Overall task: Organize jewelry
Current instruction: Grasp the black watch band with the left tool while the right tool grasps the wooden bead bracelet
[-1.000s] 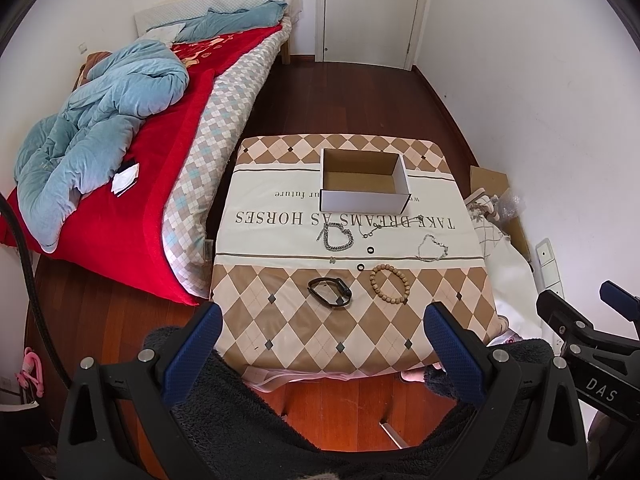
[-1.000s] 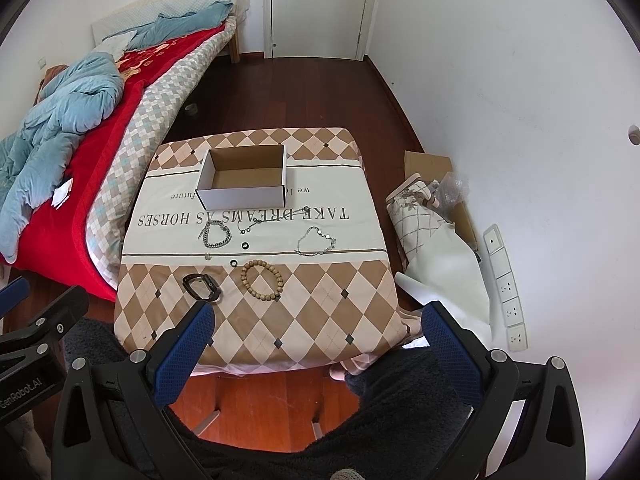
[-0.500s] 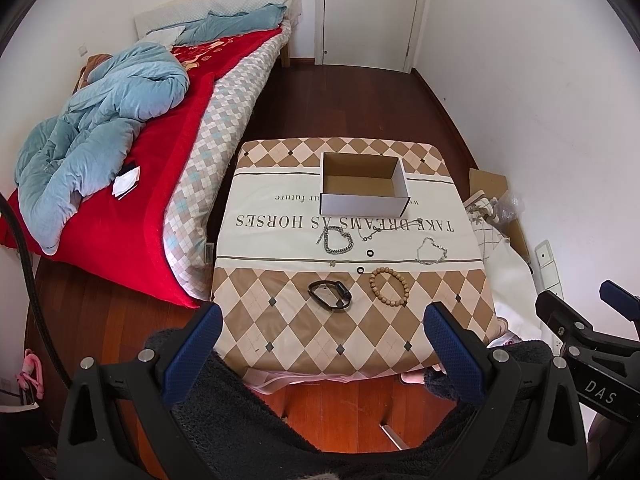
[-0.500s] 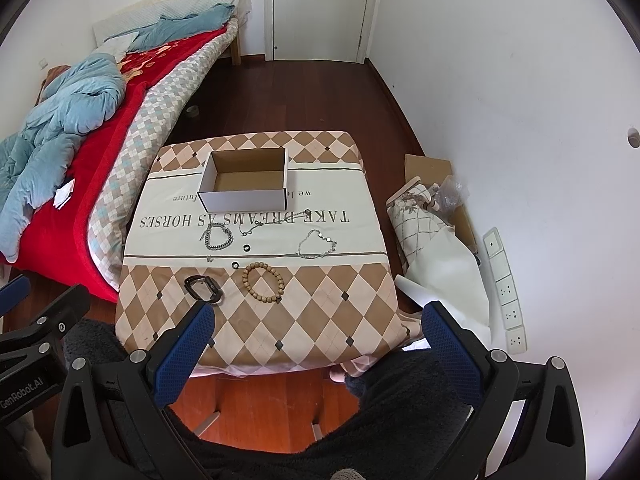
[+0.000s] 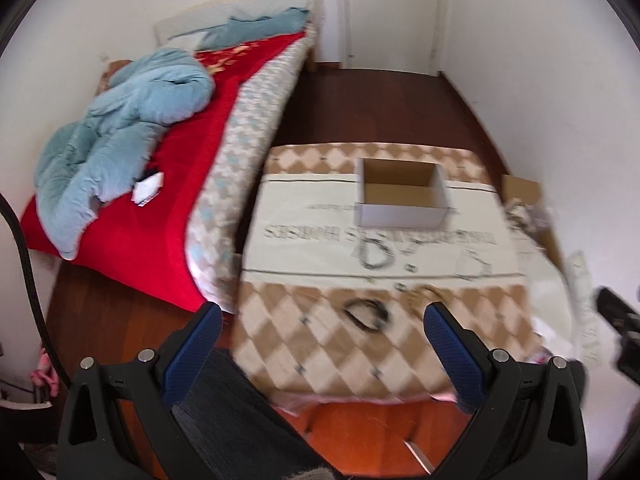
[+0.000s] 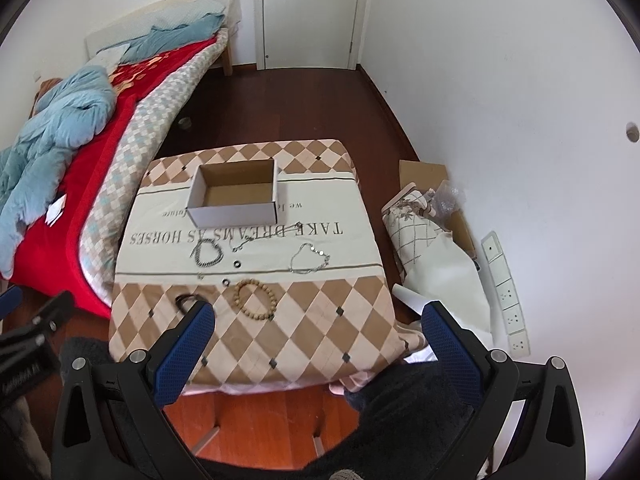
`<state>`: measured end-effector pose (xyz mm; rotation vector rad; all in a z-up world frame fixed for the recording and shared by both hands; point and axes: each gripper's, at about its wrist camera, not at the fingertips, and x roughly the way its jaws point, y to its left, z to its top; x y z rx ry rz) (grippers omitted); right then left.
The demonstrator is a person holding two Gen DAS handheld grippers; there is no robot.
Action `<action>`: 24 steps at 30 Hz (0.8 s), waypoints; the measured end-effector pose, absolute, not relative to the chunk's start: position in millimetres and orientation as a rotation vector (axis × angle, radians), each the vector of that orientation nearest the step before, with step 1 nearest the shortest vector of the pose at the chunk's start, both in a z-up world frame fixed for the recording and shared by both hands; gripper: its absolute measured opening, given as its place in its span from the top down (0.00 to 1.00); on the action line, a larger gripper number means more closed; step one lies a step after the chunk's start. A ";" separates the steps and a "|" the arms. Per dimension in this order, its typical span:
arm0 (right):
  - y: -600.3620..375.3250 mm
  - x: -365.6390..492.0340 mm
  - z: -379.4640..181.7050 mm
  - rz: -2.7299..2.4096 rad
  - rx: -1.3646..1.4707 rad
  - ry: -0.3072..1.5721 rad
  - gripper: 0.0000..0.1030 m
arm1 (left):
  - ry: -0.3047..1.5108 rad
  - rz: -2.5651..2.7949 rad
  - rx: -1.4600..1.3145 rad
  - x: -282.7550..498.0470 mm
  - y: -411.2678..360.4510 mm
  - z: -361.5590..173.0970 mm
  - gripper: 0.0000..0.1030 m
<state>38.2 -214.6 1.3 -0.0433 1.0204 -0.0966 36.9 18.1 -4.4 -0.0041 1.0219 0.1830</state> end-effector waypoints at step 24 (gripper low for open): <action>-200.7 156.6 -261.2 0.027 0.008 1.391 0.33 | 1.473 0.089 -0.208 128.1 10.3 -269.7 0.75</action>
